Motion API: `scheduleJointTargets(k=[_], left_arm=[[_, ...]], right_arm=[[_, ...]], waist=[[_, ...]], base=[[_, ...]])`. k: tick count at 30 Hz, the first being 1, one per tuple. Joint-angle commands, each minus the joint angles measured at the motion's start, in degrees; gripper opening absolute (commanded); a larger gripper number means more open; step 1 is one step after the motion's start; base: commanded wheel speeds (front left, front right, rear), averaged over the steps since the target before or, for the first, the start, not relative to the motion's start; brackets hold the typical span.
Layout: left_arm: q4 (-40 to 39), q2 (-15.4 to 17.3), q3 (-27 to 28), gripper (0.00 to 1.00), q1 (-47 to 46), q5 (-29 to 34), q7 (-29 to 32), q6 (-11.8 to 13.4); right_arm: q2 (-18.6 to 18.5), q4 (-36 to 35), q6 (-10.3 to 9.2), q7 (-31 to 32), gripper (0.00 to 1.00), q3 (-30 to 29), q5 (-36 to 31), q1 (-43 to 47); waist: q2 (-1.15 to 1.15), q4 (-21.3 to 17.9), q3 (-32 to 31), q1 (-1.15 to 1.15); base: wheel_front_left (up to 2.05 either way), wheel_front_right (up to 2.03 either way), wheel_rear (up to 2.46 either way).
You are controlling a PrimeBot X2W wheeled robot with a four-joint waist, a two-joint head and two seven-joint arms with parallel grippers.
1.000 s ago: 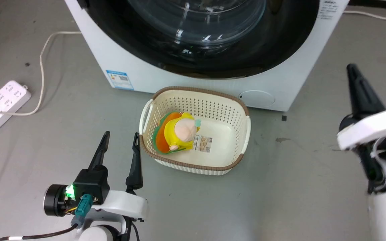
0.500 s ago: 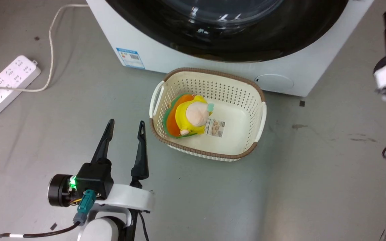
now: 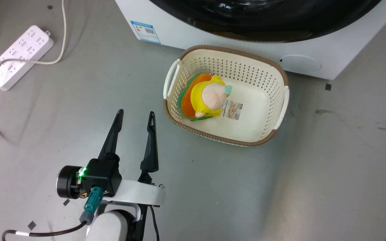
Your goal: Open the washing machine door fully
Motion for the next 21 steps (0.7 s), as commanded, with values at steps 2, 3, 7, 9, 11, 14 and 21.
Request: scheduleJointTargets(k=[2, 3, 7, 9, 11, 14, 21], left_arm=[[-0.3, 0.0, -0.5, 1.00, -1.2, -0.5, -0.7, 0.7], [-0.3, 0.0, -0.6, 1.00, -1.3, -0.6, -0.8, 0.8], [-0.5, 0.1, -1.1, 1.00, -2.0, -0.8, -1.3, 1.2], [-0.6, 0.1, -1.4, 1.00, -2.2, -0.9, -1.5, 1.4], [-0.8, 0.1, -1.9, 1.00, -3.0, -1.1, -2.0, 1.8], [-0.9, 0.1, -2.1, 1.00, -3.4, -1.2, -2.4, 2.2], [-1.0, 0.1, -2.6, 1.00, -4.1, -1.3, -3.2, 2.7]], right_arm=[[-1.1, 3.3, -0.02, 2.0, 0.00, -1.7, 0.5, -4.0], [-1.5, 4.4, -0.02, 2.7, 0.00, -2.3, 0.4, -5.1], [-2.8, 8.6, -0.02, 5.0, 0.00, -4.8, 0.5, -9.4], [-3.4, 11.0, -0.02, 6.6, 0.00, -6.2, 0.8, -11.4], [-4.5, 15.4, -0.02, 9.8, 0.00, -8.3, 1.2, -15.0], [-5.0, 18.0, -0.02, 12.6, 0.00, -9.6, 1.7, -17.1], [-5.9, 23.6, -0.03, 18.8, 0.00, -12.8, 3.8, -20.6]], waist=[[0.00, 0.7, 0.9, 0.00], [0.00, 0.9, 1.2, 0.00], [0.00, 1.5, 2.2, 0.00], [0.00, 1.7, 2.7, 0.00], [0.00, 2.0, 3.6, 0.00], [0.00, 2.2, 4.0, 0.00], [0.00, 2.2, 4.1, 0.00]], base=[[0.00, 0.00, 0.00], [0.00, 0.00, 0.00], [0.00, 0.00, 0.00], [0.00, 0.00, 0.00], [0.00, 0.00, 0.00], [0.00, 0.00, 0.00], [0.00, 0.00, 0.00]])
